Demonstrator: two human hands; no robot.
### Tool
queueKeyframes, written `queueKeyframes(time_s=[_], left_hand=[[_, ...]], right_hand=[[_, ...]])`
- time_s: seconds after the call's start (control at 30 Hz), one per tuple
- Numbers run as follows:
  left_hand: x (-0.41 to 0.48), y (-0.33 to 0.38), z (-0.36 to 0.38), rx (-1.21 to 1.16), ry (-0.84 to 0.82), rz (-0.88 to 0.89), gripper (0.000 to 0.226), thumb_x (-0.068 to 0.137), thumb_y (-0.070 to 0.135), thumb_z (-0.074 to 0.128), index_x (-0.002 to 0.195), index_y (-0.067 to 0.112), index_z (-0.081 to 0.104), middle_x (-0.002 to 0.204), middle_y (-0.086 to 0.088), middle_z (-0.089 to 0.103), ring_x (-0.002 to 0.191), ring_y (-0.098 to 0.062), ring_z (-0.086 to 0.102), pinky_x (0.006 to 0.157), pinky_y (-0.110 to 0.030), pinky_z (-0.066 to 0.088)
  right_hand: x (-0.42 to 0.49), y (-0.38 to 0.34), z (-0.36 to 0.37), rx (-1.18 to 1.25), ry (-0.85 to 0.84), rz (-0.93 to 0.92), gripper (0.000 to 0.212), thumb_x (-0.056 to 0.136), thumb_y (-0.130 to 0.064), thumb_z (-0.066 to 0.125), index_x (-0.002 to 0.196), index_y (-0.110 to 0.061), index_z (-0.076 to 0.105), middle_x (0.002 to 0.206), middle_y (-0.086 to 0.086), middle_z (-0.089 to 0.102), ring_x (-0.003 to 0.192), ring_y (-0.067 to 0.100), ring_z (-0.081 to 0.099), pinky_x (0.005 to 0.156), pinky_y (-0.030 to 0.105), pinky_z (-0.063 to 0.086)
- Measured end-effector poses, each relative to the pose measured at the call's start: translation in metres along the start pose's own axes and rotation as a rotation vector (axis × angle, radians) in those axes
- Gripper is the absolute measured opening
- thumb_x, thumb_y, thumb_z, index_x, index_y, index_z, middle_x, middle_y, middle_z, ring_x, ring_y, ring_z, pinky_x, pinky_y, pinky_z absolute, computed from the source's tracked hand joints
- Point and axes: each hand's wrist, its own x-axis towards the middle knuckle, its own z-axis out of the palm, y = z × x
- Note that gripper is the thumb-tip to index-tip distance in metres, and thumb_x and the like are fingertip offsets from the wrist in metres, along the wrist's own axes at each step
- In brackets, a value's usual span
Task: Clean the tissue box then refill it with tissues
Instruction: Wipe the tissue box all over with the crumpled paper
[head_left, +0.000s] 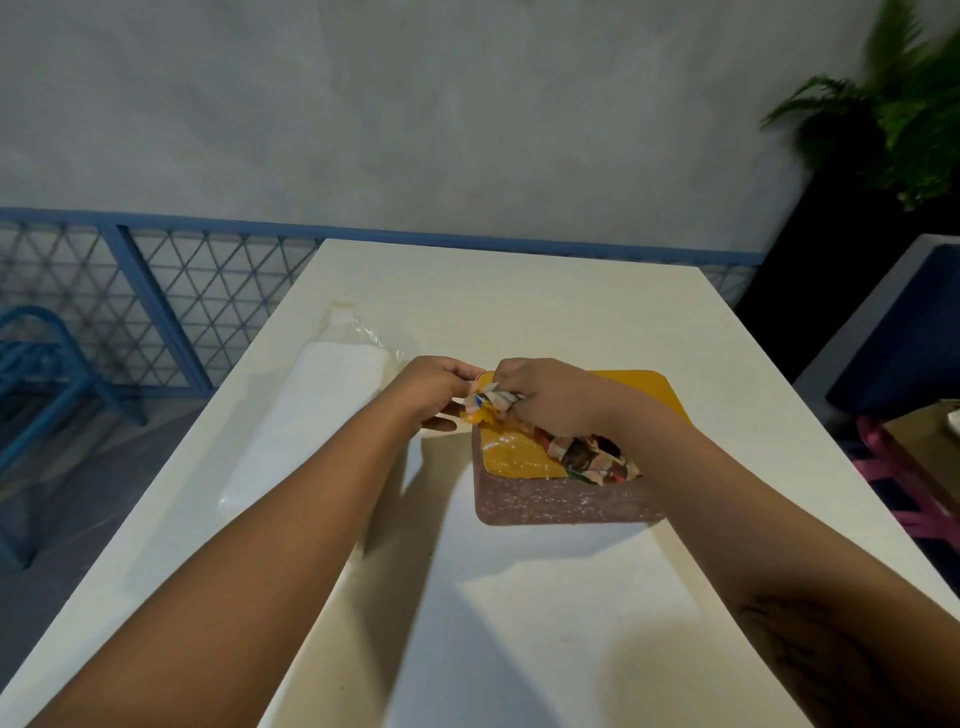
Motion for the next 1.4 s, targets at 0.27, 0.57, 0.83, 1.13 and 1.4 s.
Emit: queueKeyframes(time_s=[0.27,0.57,0.83,1.13,1.4], left_hand=[[-0.002,0.000,0.003,0.017,-0.015,0.029,0.021,0.092,0.007,0.050,0.101,0.019,0.065,0.079,0.005,0.063,0.065,-0.012,0.062,0.058,-0.023,0.045],[0.001,-0.002,0.010,0.023,0.021,0.047,0.015,0.091,0.015,0.056,0.104,0.017,0.064,0.097,-0.003,0.064,0.072,-0.015,0.062,0.061,-0.026,0.044],[0.001,-0.005,0.011,-0.002,0.014,0.060,0.013,0.090,0.011,0.054,0.089,0.021,0.063,0.074,0.003,0.061,0.063,-0.012,0.057,0.060,-0.024,0.042],[0.002,-0.008,0.012,-0.023,0.012,0.084,0.009,0.091,0.013,0.056,0.097,0.016,0.062,0.090,-0.009,0.061,0.065,-0.017,0.058,0.061,-0.027,0.043],[0.002,-0.008,0.010,0.015,0.000,0.120,0.010,0.092,0.015,0.055,0.099,0.017,0.061,0.092,-0.008,0.061,0.064,-0.015,0.056,0.060,-0.027,0.044]], right_hand=[[-0.027,-0.010,-0.003,0.095,-0.119,0.039,0.008,0.092,-0.013,0.053,0.084,-0.013,0.055,0.076,-0.004,0.046,0.071,0.013,0.044,0.068,0.029,0.035],[-0.029,0.014,-0.021,0.240,0.218,0.280,0.032,0.096,-0.028,0.048,0.099,0.001,0.060,0.089,0.016,0.059,0.079,0.023,0.051,0.072,0.032,0.039],[-0.007,0.006,0.013,-0.079,0.211,0.117,0.015,0.093,-0.016,0.045,0.100,-0.007,0.056,0.092,0.002,0.051,0.088,0.023,0.053,0.072,0.034,0.041],[-0.032,-0.017,0.014,0.086,0.009,0.022,0.015,0.088,-0.006,0.051,0.081,-0.017,0.058,0.088,-0.001,0.053,0.086,0.020,0.050,0.079,0.035,0.040],[-0.052,-0.025,0.015,0.179,-0.007,0.144,0.013,0.090,-0.012,0.054,0.078,-0.013,0.055,0.084,0.002,0.052,0.077,0.018,0.048,0.077,0.039,0.041]])
